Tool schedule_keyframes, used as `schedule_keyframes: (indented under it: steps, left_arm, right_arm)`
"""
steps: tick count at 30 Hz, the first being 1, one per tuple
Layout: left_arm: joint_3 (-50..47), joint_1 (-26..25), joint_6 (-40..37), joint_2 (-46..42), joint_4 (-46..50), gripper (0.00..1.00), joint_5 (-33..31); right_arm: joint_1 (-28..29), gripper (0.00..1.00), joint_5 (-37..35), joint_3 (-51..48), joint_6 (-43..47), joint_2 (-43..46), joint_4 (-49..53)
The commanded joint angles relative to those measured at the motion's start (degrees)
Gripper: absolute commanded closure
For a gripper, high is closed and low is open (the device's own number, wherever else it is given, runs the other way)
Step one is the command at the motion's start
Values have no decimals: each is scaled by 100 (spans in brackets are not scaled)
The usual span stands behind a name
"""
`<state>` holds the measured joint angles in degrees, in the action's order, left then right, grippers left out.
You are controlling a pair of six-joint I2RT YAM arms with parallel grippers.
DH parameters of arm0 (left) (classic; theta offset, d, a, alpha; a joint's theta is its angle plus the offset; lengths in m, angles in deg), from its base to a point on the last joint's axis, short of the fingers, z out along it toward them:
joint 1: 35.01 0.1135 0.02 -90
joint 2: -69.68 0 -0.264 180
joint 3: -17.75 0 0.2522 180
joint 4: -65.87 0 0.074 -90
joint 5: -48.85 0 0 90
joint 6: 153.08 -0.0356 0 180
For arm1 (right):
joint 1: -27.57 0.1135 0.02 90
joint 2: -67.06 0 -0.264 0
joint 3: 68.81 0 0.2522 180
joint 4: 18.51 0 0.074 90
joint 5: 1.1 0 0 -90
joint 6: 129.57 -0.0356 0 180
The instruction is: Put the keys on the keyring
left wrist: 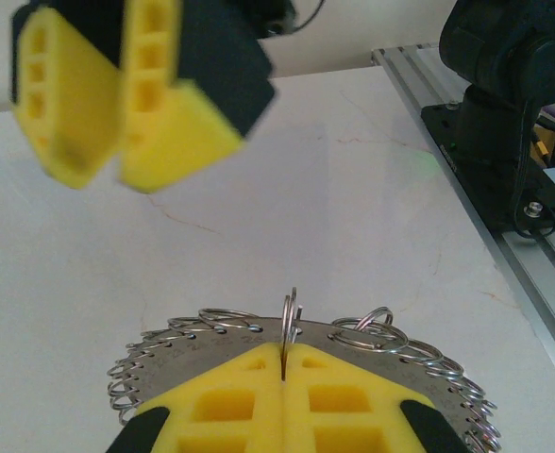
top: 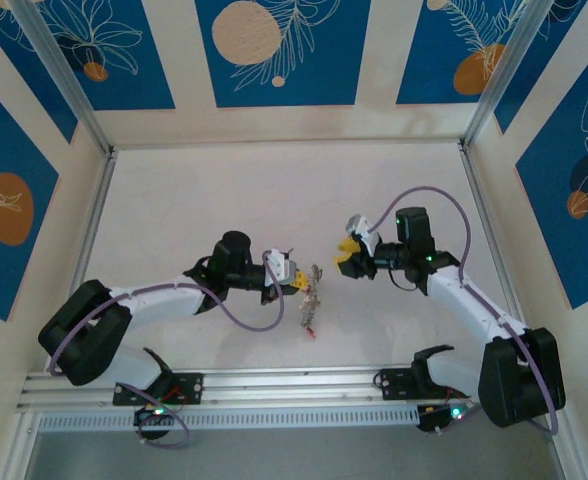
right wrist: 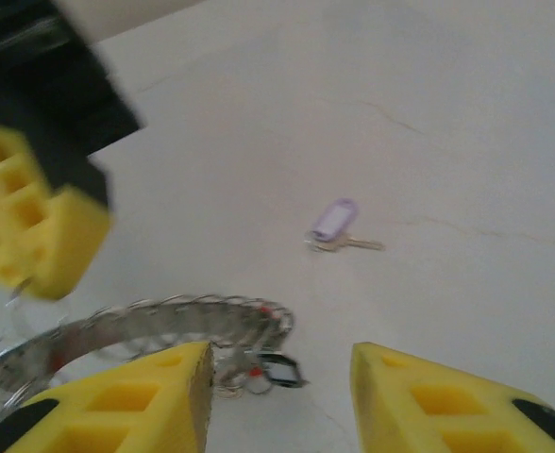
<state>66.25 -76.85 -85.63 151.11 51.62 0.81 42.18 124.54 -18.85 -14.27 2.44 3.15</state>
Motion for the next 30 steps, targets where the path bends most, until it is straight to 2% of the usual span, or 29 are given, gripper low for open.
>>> schedule_keyframes:
  steps: [1, 3, 8, 16, 24, 30]
  left_arm:
    - [-75, 52, 37, -136, -179, 100, 200]
    - [-62, 51, 9, -162, -140, 100, 203]
    - [-55, 51, -22, -189, -82, 100, 193]
    - [-55, 45, 83, -127, -254, 100, 221]
    - [-30, 45, 135, -75, -306, 100, 261]
    - [-29, 40, 179, -57, -363, 100, 283]
  right_arm:
    - [331, 55, 1209, -204, 1378, 213, -57]
    - [508, 56, 1331, -176, 1725, 160, 293]
    - [662, 58, 1391, -189, 1787, 63, 345]
    - [927, 58, 824, -442, 1563, -7, -180]
    - [1127, 69, 400, -573, 1238, -93, -648]
    - [1228, 74, 162, -597, 1216, -163, -798]
